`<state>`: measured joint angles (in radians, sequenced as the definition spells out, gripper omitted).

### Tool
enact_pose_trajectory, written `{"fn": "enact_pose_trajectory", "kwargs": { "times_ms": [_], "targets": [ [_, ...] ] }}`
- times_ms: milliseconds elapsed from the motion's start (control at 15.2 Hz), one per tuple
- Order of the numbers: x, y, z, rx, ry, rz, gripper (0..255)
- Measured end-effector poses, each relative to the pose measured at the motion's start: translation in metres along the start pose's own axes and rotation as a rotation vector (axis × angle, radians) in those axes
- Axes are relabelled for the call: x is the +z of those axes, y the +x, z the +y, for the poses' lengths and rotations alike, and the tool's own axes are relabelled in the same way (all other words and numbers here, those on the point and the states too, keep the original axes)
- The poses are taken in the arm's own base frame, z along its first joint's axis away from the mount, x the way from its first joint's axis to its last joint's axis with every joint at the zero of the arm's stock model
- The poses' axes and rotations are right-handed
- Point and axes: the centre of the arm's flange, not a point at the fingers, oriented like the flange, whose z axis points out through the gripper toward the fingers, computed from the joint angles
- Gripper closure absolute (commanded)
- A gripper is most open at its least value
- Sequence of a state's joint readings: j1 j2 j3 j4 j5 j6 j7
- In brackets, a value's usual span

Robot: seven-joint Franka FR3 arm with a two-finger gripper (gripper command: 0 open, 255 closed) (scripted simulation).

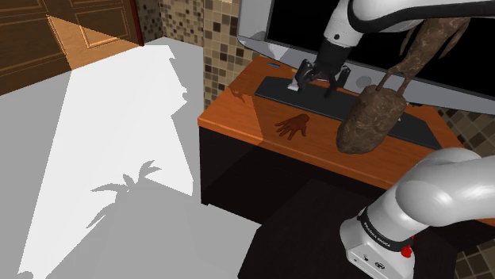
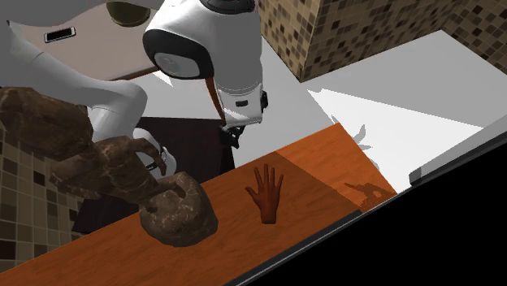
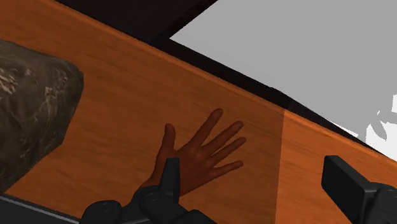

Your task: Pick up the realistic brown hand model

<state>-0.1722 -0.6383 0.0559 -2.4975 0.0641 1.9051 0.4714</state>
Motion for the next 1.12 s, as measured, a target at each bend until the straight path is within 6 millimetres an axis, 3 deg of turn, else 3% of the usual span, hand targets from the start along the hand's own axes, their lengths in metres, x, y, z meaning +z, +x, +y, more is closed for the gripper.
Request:
{"fn": "enact_pose_trajectory", "kwargs": {
  "times_ms": [528, 1122],
  "targets": [
    [0.078, 0.059, 0.022, 0.374, 0.0, 0.048, 0],
    [0.163, 0.114, 0.073, 0.789, 0.0, 0.1, 0]
  ]
}}
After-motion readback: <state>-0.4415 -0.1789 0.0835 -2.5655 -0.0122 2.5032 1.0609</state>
